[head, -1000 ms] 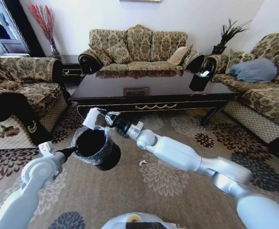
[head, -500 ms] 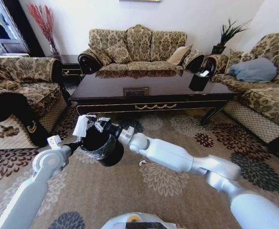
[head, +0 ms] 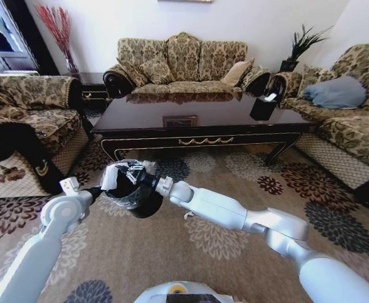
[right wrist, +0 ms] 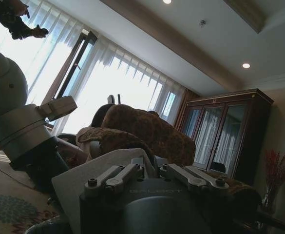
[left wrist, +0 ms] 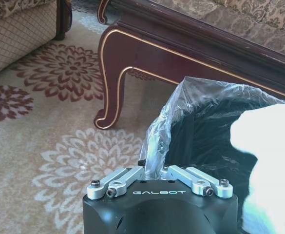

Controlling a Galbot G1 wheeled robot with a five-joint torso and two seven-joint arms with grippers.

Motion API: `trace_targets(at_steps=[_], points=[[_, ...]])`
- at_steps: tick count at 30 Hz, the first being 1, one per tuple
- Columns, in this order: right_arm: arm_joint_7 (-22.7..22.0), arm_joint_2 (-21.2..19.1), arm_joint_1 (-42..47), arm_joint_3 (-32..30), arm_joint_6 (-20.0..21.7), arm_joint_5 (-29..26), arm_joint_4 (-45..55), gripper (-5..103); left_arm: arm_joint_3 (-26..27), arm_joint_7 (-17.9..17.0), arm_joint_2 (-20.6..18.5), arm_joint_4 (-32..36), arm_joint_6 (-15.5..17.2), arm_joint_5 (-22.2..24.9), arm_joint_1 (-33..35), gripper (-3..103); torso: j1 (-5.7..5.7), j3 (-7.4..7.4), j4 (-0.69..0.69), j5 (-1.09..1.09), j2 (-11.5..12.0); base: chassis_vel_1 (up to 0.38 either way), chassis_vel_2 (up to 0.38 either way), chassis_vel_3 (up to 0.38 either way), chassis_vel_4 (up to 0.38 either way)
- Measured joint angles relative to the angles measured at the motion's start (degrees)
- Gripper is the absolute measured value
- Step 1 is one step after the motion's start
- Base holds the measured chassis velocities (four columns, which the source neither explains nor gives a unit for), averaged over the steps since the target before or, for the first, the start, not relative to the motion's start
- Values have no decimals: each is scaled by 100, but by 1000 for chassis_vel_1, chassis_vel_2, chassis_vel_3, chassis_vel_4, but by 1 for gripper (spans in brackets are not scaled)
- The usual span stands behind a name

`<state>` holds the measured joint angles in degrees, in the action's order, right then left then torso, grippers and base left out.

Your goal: Move to the front of the table and pick up the trash from the floor, then place it into the trash bin.

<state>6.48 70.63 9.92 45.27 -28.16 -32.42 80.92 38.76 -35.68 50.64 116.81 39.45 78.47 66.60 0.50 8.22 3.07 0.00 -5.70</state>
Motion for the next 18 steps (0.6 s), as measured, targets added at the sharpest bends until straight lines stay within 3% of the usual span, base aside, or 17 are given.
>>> trace_targets(at_steps=[5, 11, 15, 17, 18], points=[[80, -176, 78, -2, 9, 37, 62, 32, 66, 4, -18, 25, 0, -1, 60, 4, 0, 0, 0, 0, 0, 0, 0, 0, 0], [89, -431, 189, -48, 18, 95, 121, 48, 150, 8, -35, 81, 0, -1, 158, 4, 0, 0, 0, 1, 0, 0, 0, 0, 0], [91, -691, 269, -87, 68, 191, 206, 70, 213, 10, -36, 172, 0, -1, 251, 4, 0, 0, 1, 1, 0, 0, 0, 0, 0], [87, -724, 277, -104, 78, 214, 208, 70, 224, 9, -35, 183, 0, -2, 270, 4, 0, 0, 1, 1, 0, 0, 0, 0, 0], [85, -745, 281, -119, 80, 225, 209, 75, 234, 9, -33, 194, 0, -2, 285, 4, 0, 0, 1, 1, 0, 0, 0, 0, 0]])
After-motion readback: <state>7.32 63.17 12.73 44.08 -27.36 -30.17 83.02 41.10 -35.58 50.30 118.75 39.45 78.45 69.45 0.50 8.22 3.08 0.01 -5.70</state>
